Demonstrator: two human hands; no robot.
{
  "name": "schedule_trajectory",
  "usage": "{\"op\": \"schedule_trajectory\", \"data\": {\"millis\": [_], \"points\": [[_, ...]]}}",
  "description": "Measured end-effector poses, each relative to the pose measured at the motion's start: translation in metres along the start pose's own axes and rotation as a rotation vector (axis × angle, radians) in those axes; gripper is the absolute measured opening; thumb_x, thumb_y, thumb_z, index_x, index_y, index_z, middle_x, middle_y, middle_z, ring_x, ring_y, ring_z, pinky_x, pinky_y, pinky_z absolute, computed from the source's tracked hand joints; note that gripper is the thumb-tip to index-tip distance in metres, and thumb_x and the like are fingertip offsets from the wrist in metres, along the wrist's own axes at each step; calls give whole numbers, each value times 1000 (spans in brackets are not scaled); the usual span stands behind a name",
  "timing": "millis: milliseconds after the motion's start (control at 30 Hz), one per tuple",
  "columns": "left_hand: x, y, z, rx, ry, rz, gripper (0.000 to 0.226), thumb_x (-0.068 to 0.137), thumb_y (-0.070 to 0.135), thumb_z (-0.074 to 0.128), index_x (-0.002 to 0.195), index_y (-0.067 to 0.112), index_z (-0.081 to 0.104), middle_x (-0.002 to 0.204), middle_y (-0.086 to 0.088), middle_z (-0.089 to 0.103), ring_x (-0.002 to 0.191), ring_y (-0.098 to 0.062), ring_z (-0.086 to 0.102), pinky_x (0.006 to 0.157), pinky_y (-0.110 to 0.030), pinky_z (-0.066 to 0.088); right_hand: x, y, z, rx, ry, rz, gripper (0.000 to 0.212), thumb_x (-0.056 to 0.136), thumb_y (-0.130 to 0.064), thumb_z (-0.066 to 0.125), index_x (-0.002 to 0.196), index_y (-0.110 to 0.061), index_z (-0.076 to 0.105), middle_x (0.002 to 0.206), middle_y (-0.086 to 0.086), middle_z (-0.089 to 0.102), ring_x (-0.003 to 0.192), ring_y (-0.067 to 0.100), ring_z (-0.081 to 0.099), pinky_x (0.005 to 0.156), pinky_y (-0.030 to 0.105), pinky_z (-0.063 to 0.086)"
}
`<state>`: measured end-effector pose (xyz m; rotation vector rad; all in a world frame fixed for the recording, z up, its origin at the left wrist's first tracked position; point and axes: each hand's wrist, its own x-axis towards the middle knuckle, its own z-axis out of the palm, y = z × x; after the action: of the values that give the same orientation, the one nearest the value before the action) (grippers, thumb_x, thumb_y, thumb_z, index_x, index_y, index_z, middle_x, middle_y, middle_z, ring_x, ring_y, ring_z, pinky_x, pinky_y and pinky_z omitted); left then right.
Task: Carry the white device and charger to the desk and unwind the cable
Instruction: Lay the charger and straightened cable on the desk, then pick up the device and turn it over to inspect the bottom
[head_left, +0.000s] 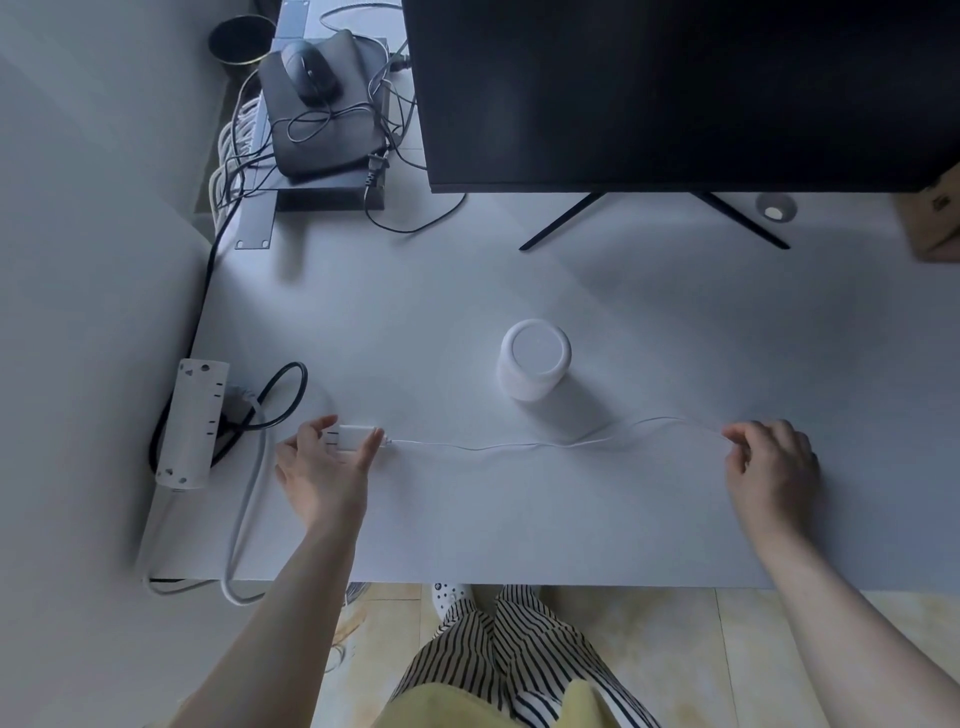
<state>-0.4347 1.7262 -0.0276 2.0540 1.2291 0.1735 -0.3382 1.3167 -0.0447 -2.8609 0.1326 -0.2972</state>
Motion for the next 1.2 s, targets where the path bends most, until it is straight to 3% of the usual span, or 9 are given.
{"op": "schedule_trajectory", "data": {"millis": [167, 333, 433, 567, 667, 767, 900, 1100, 1200], "points": [[-1, 3, -2, 5, 10, 16, 62, 72, 46, 77, 124, 20, 54, 129, -14, 47, 123, -31, 40, 92, -35, 33, 0, 2, -1, -8, -19, -4, 23, 69, 2, 58, 87, -6, 70, 90, 21, 61, 86, 41, 54, 71, 43, 43], [-5, 12, -6, 43, 41, 23, 63, 74, 46, 75, 126, 18, 54, 131, -17, 48, 129, -33, 35, 102, -38, 29, -1, -2, -7, 1, -32, -9, 32, 73, -18, 45, 89, -8, 70, 90, 20, 62, 86, 41, 56, 70, 42, 43], [-4, 28, -5, 5, 58, 151, 61, 73, 43, 76, 125, 17, 56, 126, -18, 50, 126, -34, 38, 103, -42, 28, 8, -21, -16, 75, -12, -10, 39, 74, -28, 43, 97, -10, 69, 95, 19, 62, 91, 41, 55, 75, 42, 43], [-1, 55, 15, -117, -158, 449, 63, 71, 39, 79, 126, 18, 54, 124, -9, 49, 119, -28, 46, 103, -45, 39, 32, -66, -19, 313, -20, -183, 39, 75, -28, 54, 107, -7, 63, 104, 17, 64, 100, 32, 52, 88, 37, 39], [-5, 75, 34, -185, -361, 564, 72, 69, 39, 80, 131, 19, 51, 125, 1, 48, 118, -22, 49, 100, -38, 43, 38, -103, -13, 502, -171, -253, 49, 74, -27, 65, 118, -7, 58, 116, 12, 62, 107, 25, 51, 94, 25, 35], [-4, 89, 50, -215, -526, 596, 76, 69, 32, 83, 135, 19, 48, 128, 6, 48, 118, -14, 49, 97, -27, 41, 39, -128, -2, 606, -404, -267, 67, 71, -19, 79, 131, -13, 49, 131, 3, 56, 118, 20, 49, 101, 28, 38], [5, 98, 68, -207, -681, 604, 82, 66, 37, 83, 137, 22, 46, 131, 8, 51, 119, -12, 51, 98, -28, 43, 44, -147, 8, 705, -599, -217, 83, 66, -18, 84, 138, -22, 42, 136, -8, 51, 124, 8, 46, 98, 23, 40], [7, 101, 79, -251, -780, 585, 75, 64, 40, 81, 133, 34, 50, 130, 11, 58, 122, -8, 53, 104, -35, 43, 47, -158, 18, 820, -639, -181, 82, 63, -17, 86, 135, -24, 47, 132, -11, 57, 122, 4, 51, 95, 27, 49], [7, 103, 81, -286, -801, 596, 71, 66, 39, 81, 130, 35, 52, 129, 13, 60, 121, -5, 54, 105, -38, 43, 47, -160, 21, 859, -624, -162, 78, 63, -17, 86, 133, -23, 50, 129, -11, 59, 120, 1, 53, 96, 22, 48]]}}
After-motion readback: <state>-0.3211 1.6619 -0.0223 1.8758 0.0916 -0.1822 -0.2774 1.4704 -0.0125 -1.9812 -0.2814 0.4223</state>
